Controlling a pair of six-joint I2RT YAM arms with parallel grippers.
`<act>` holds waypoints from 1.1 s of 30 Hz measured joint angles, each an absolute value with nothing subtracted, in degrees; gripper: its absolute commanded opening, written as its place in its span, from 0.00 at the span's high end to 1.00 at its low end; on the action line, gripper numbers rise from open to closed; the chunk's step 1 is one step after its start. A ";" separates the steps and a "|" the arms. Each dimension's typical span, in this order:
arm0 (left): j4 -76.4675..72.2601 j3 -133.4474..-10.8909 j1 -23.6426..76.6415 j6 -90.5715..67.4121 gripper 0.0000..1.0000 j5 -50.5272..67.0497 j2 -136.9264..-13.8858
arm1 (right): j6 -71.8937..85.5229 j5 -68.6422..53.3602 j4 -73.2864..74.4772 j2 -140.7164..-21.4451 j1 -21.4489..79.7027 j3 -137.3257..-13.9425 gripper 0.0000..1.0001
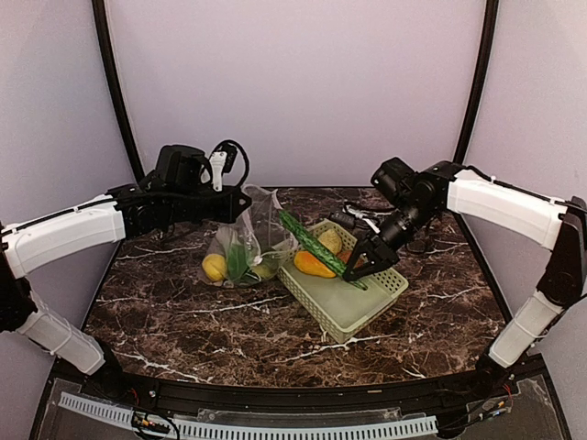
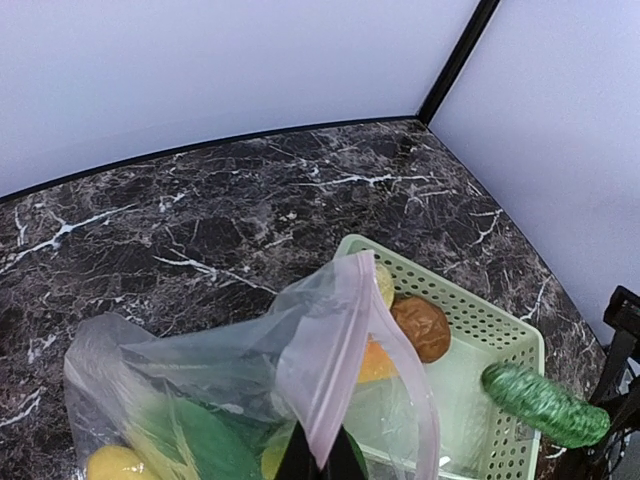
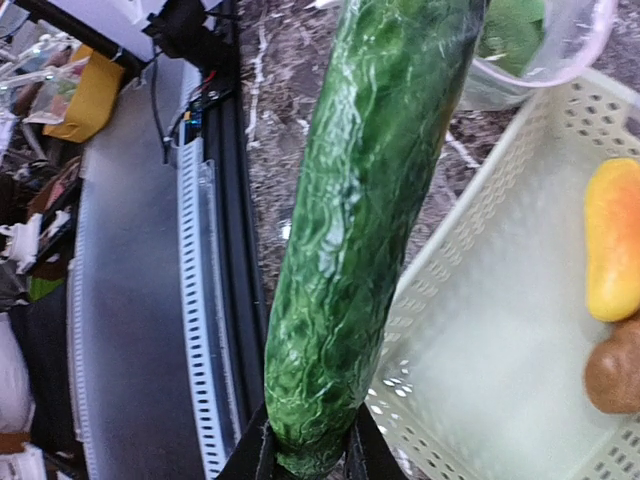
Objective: Place the food in the zip-top bag and seal the zipper
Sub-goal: Place the fake vegetable in the zipper food storage bag.
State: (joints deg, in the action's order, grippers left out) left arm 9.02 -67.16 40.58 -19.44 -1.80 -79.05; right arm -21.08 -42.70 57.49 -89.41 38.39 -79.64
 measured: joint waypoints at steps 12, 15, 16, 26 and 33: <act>11.51 -72.27 47.40 -14.04 0.99 2.15 -83.92 | -19.66 -59.46 64.73 -100.25 39.05 -82.28 0.84; 11.70 -72.27 48.31 -13.47 0.99 2.81 -83.92 | -16.75 -61.41 64.97 -104.33 38.37 -87.02 0.75; 11.70 -72.27 48.45 -13.45 0.99 3.05 -83.92 | -15.73 -61.91 64.90 -105.62 38.13 -88.49 0.68; 11.03 -72.23 48.93 -14.87 0.99 3.57 -83.90 | -4.34 -68.82 64.12 -115.90 36.91 -101.93 0.42; 12.62 -71.88 47.99 -15.86 0.99 -2.59 -81.52 | -4.10 -67.51 64.40 -111.37 34.22 -101.06 0.39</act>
State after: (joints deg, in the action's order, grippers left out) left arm 12.62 -71.88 47.99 -15.86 -2.59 -81.52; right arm -4.10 -67.51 64.40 -111.37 34.22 -101.06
